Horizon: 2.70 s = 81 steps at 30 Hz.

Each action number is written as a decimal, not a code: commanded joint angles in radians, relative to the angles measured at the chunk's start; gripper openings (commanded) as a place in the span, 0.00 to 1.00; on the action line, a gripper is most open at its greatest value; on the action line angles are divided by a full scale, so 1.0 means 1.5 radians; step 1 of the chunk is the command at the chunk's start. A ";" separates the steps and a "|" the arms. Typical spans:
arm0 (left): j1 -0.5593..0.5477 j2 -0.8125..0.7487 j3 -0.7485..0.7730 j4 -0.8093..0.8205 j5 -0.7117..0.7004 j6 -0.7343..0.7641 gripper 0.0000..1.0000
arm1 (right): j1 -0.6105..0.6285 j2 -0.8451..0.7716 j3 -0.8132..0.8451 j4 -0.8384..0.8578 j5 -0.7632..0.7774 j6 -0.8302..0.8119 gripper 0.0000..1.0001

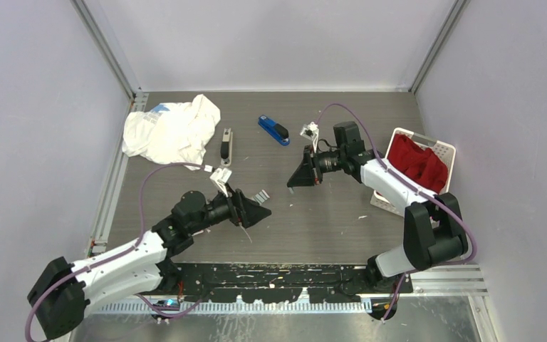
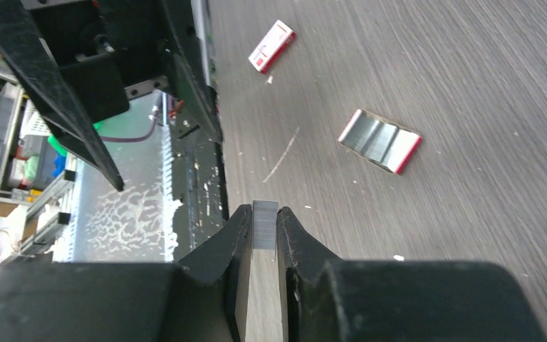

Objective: Unload the staples from the stapler

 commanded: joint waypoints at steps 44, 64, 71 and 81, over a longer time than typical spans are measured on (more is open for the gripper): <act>-0.067 0.323 0.111 0.464 -0.015 -0.038 0.29 | 0.019 -0.084 -0.077 0.358 -0.186 0.284 0.08; -0.068 0.283 0.090 0.406 -0.027 -0.006 0.02 | 0.018 -0.088 -0.071 0.321 -0.178 0.243 0.45; -0.068 0.239 0.064 0.320 -0.034 0.013 0.01 | 0.014 -0.094 -0.049 0.238 -0.165 0.173 0.62; -0.067 0.164 0.147 -0.128 -0.038 0.135 0.02 | -0.104 -0.146 0.019 0.021 -0.018 -0.015 0.63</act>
